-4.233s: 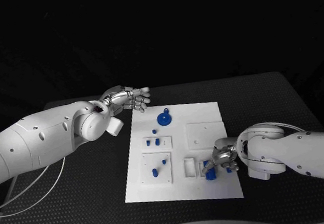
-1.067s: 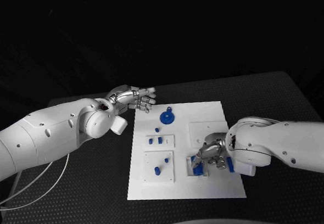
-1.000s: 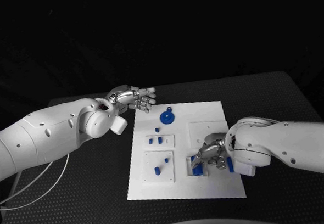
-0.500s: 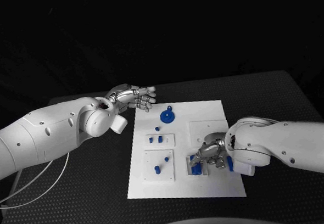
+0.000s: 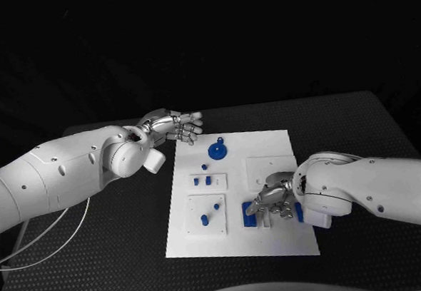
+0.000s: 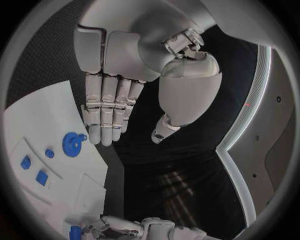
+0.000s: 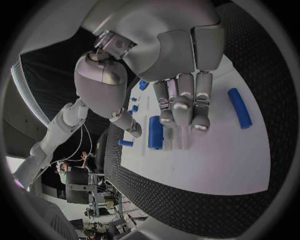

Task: Assemble the parts on the task board

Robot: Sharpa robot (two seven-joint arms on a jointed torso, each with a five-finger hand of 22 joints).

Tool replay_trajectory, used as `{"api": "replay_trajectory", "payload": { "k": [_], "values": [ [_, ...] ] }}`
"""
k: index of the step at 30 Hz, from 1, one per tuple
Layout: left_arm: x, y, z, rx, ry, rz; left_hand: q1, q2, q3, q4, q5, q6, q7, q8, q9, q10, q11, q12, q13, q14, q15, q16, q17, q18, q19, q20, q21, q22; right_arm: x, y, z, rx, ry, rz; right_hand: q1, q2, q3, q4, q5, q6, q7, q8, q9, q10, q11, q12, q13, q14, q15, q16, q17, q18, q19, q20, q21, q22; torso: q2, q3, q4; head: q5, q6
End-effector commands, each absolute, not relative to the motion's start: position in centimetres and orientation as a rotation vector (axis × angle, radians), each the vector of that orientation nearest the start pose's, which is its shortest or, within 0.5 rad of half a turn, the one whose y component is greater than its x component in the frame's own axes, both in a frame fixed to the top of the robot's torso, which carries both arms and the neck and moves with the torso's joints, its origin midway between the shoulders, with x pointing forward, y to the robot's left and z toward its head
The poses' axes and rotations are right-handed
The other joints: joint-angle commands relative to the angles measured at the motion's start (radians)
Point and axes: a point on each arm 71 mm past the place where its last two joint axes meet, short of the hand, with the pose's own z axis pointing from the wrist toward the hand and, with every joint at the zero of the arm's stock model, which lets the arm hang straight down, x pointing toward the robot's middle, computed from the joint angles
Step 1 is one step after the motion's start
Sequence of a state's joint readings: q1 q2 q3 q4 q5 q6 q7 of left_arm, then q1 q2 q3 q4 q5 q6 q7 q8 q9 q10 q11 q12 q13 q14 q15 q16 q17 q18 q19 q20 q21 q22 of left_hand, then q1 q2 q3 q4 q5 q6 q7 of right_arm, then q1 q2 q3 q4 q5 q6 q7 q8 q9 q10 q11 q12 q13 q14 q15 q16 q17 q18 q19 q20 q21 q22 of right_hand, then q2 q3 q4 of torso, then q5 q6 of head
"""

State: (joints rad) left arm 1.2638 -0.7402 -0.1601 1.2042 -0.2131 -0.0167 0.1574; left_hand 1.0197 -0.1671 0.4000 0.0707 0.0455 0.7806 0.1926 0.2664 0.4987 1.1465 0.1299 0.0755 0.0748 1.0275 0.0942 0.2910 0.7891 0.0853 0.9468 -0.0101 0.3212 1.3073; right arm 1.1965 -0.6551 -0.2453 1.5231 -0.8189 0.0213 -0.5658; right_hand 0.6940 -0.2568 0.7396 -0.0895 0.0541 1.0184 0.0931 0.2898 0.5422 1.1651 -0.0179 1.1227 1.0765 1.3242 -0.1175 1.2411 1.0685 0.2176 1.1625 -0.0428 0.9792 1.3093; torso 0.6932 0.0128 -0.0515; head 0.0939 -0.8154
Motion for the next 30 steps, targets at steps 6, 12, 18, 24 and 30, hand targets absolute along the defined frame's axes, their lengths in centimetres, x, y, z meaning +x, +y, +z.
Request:
{"api": "replay_trajectory", "payload": {
  "k": [6, 12, 18, 24, 30],
  "values": [
    [53.1, 23.9, -21.8, -0.925, 1.849, -1.326, 0.007, -0.001, 0.001, 0.007, 0.004, 0.0, 0.004, 0.005, 0.002, 0.001, 0.004, -0.001, 0.001, -0.006, -0.002, -0.003, 0.001, 0.03, -0.006, 0.002, 0.005, 0.024, 42.4, -13.7, -29.8, 0.249, 2.571, 0.5, -0.006, -0.017, -0.009, 0.014, -0.005, -0.009, 0.002, -0.004, 0.004, 0.0, 0.001, -0.003, 0.003, -0.005, -0.005, -0.004, 0.002, 0.044, -0.002, -0.001, 0.002, 0.002, 0.0, 0.0001, -0.0001, -0.001, -0.002],
    [53.1, 23.9, -21.8, -0.925, 1.849, -1.326, 0.008, -0.001, 0.001, 0.007, 0.004, -0.001, 0.004, 0.005, 0.002, 0.001, 0.004, -0.001, 0.001, -0.006, -0.002, -0.003, 0.001, 0.03, -0.007, 0.002, 0.005, 0.024, 42.2, -13.6, -29.5, 0.173, 2.525, 0.512, 0.022, -0.018, -0.027, -0.006, -0.005, -0.009, 0.0, 0.0, 0.011, 0.0, 0.0, -0.002, 0.006, -0.005, -0.006, -0.003, 0.004, 0.044, -0.003, -0.004, 0.004, 0.004, 0.0, 0.0001, 0.0007, -0.002, -0.001],
    [53.2, 23.9, -21.8, -0.924, 1.846, -1.324, 0.009, -0.001, 0.001, 0.008, 0.004, -0.001, 0.004, 0.006, 0.002, 0.001, 0.004, -0.001, 0.001, -0.006, -0.002, -0.003, 0.001, 0.03, -0.007, 0.002, 0.006, 0.024, 42.0, -14.5, -29.0, 0.204, 2.473, 0.587, 0.051, 0.009, -0.073, -0.036, -0.003, -0.009, -0.001, 0.004, 0.018, 0.002, -0.001, -0.003, 0.008, -0.006, -0.007, -0.004, 0.005, 0.044, -0.005, -0.006, 0.003, 0.003, -0.002, -0.001, -0.0001, -0.006, 0.005],
    [53.2, 24.1, -21.8, -0.925, 1.839, -1.32, 0.011, 0.0, 0.0, 0.008, 0.004, -0.001, 0.004, 0.006, 0.002, 0.001, 0.004, -0.001, 0.001, -0.006, -0.002, -0.002, 0.002, 0.03, -0.007, 0.002, 0.006, 0.024, 42.5, -17.2, -26.7, 0.248, 2.419, 0.622, 0.078, 0.033, -0.092, -0.052, -0.002, -0.021, 0.003, 0.002, 0.025, 0.017, 0.002, 0.011, 0.016, -0.003, -0.004, -0.002, 0.006, 0.044, 0.0, -0.009, 0.004, 0.001, -0.001, -0.0006, -0.0009, -0.011, 0.014],
    [53.2, 23.9, -21.7, -0.922, 1.828, -1.323, 0.02, 0.002, -0.001, 0.008, 0.004, 0.007, 0.001, 0.011, 0.004, 0.005, 0.005, 0.001, 0.002, -0.005, -0.003, -0.002, 0.002, 0.03, -0.007, 0.002, 0.008, 0.024, 42.6, -20.5, -25.8, 0.26, 2.463, 0.529, 0.112, 0.064, -0.108, -0.081, -0.001, -0.014, 0.0, 0.01, 0.038, 0.02, -0.001, 0.023, 0.028, -0.002, -0.006, -0.003, 0.005, 0.044, -0.002, -0.009, 0.003, 0.001, -0.002, -0.0007, -0.0027, -0.028, 0.021]
  ]
}}
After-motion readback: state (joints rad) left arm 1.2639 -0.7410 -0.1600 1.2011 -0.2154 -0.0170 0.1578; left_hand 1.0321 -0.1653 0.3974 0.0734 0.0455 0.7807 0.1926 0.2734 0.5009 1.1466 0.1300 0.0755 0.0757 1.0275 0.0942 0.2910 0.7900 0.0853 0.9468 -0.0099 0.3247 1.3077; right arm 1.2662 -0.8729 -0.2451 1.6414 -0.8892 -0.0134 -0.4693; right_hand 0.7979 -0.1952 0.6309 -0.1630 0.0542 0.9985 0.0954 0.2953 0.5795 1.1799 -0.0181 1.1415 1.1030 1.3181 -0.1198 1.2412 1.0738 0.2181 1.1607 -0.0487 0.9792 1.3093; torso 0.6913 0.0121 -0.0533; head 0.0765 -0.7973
